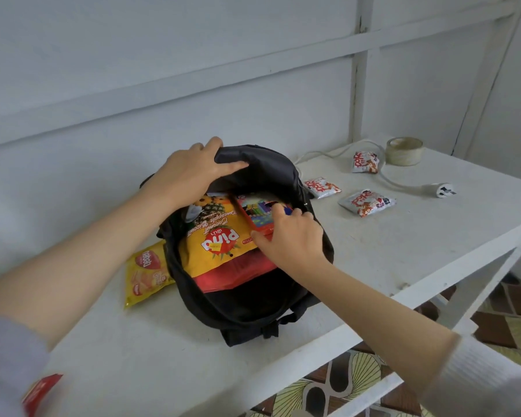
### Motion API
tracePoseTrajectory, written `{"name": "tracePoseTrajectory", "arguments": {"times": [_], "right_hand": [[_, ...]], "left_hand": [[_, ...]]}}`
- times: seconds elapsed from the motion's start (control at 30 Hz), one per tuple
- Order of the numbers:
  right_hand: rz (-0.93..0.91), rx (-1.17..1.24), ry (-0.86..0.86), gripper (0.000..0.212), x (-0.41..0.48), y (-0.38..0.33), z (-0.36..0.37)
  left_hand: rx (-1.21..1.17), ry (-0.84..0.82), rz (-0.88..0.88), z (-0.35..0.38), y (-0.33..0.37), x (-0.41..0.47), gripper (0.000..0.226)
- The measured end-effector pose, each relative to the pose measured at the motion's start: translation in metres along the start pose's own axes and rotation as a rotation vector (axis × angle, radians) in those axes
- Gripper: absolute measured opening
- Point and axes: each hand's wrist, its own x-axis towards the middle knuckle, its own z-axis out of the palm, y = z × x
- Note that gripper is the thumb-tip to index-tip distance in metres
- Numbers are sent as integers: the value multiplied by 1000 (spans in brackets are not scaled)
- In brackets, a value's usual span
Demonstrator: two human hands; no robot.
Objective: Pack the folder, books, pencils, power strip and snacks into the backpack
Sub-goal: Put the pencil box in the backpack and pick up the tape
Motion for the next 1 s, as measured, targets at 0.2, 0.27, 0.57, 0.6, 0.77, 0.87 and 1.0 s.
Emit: {"name": "tracePoseTrajectory", "arguments": {"times": [0.2,0.27,0.57,0.6,0.77,0.87,1.0], "right_hand": [[-157,-43,-30,66,-2,-3,17],[-193,41,-19,65,-15,2,23],[-243,108,-246,69,21,4,34],[-249,86,-233,67,26,5,34],[-249,68,-86,77,9,0,35],[-233,95,-218,74,11,0,40],[-229,53,-226,73,32,0,43]], "left_hand": [[3,-11,-24,-3,0,-1,78],[-22,-5,-24,-1,0,-1,77],[26,-40,-21,-7,2,-2,80],[25,-42,-20,-8,2,-2,80],[22,-55,-36,-7,2,-3,80],[13,-55,-41,-9,4,-5,79],[7,-55,-38,-9,6,-9,79]]}}
